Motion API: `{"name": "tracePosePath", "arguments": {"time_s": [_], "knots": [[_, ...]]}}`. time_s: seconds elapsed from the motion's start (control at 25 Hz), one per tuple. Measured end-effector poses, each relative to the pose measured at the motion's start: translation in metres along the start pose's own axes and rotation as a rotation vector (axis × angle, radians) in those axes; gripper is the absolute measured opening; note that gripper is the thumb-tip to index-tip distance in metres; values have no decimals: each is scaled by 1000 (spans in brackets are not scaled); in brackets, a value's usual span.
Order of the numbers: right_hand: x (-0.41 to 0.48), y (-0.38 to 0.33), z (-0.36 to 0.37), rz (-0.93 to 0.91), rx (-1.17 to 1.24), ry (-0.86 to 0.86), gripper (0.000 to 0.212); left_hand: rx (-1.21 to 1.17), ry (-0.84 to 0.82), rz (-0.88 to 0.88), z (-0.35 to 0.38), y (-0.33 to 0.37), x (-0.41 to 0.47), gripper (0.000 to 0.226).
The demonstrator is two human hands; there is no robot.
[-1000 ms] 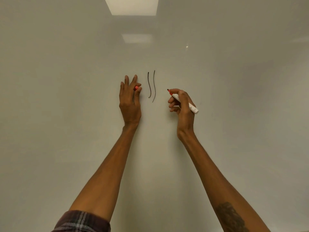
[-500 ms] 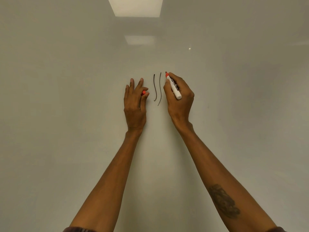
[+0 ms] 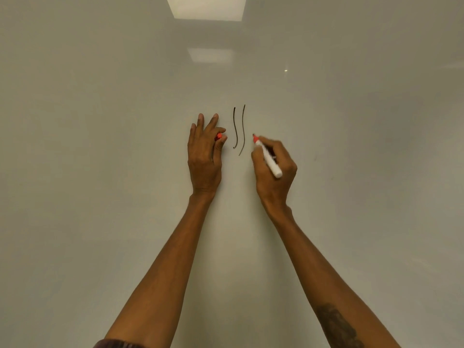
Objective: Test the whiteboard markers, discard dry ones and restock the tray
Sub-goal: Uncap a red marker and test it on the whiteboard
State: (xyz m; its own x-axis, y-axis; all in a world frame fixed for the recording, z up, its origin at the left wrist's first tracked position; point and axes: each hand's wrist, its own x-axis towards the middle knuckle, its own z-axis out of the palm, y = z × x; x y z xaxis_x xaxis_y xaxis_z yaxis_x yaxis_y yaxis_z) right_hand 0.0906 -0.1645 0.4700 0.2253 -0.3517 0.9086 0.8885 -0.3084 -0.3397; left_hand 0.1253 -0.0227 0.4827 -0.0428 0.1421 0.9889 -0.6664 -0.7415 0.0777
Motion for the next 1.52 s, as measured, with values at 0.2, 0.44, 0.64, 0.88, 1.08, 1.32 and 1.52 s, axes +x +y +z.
{"name": "tracePosePath", "arguments": {"time_s": [0.2, 0.44, 0.64, 0.88, 1.08, 1.32, 1.52], "knots": [[51, -5, 13, -89, -36, 6, 28, 18, -5, 3, 0, -1, -1, 28], [-26, 17, -15, -96, -101, -87, 23, 31, 45, -70, -1, -3, -3, 29], [-63, 9, -25, 391, 306, -182, 26, 6, 3, -180, -9, 8, -5, 45], [-66, -16, -17, 766, 838, -238, 22, -281, 178, -518, -37, 43, -29, 30], [-79, -29, -4, 754, 901, -314, 21, -569, 297, -911, -55, 52, -42, 28], [-95, -34, 9, 776, 883, -348, 22, -578, 210, -949, -71, 48, -57, 28], [-108, -35, 19, 801, 826, -328, 20, -571, 167, -960, -84, 43, -72, 26]]}}
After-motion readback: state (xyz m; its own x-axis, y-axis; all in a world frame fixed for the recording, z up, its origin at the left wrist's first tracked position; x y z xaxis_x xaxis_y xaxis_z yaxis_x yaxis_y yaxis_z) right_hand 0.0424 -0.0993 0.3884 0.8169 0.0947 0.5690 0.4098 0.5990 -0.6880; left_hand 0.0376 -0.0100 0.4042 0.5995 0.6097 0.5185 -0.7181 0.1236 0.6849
